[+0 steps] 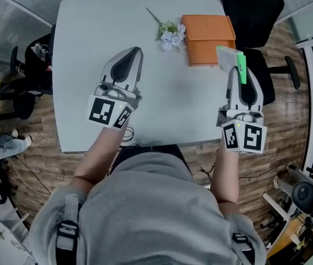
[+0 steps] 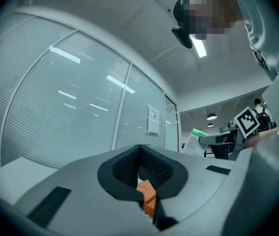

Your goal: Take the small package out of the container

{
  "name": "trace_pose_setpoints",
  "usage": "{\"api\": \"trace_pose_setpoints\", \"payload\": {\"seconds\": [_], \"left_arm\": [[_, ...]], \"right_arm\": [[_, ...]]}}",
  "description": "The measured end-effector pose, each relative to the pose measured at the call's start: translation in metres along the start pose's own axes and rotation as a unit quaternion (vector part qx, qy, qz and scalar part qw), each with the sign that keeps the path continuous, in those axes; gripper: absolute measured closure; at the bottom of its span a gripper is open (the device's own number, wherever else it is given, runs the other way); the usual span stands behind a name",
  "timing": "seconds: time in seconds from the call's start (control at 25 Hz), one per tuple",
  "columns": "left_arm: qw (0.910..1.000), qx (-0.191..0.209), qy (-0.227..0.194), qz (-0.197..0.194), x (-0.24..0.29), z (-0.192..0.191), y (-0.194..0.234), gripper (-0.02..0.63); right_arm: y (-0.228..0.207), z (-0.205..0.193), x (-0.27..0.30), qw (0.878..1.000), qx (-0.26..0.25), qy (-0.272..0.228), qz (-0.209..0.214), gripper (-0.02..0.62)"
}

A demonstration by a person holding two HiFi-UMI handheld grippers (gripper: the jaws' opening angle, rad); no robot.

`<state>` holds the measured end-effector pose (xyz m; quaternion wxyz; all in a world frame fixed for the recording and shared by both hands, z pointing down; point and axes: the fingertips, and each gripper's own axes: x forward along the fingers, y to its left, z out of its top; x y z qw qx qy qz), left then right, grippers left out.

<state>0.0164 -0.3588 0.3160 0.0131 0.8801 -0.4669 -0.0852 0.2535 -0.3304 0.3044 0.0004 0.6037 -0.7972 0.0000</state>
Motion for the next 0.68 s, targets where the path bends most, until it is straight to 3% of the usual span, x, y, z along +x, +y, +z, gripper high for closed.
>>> {"api": "trace_pose_setpoints", "payload": {"seconds": [0.68], "left_arm": [[1.0000, 0.006, -0.004, 0.001, -0.011, 0.009, -0.011, 0.586]], "right_arm": [[0.011, 0.007, -0.009, 1.000, -0.003, 0.005, -0.008, 0.479]]}}
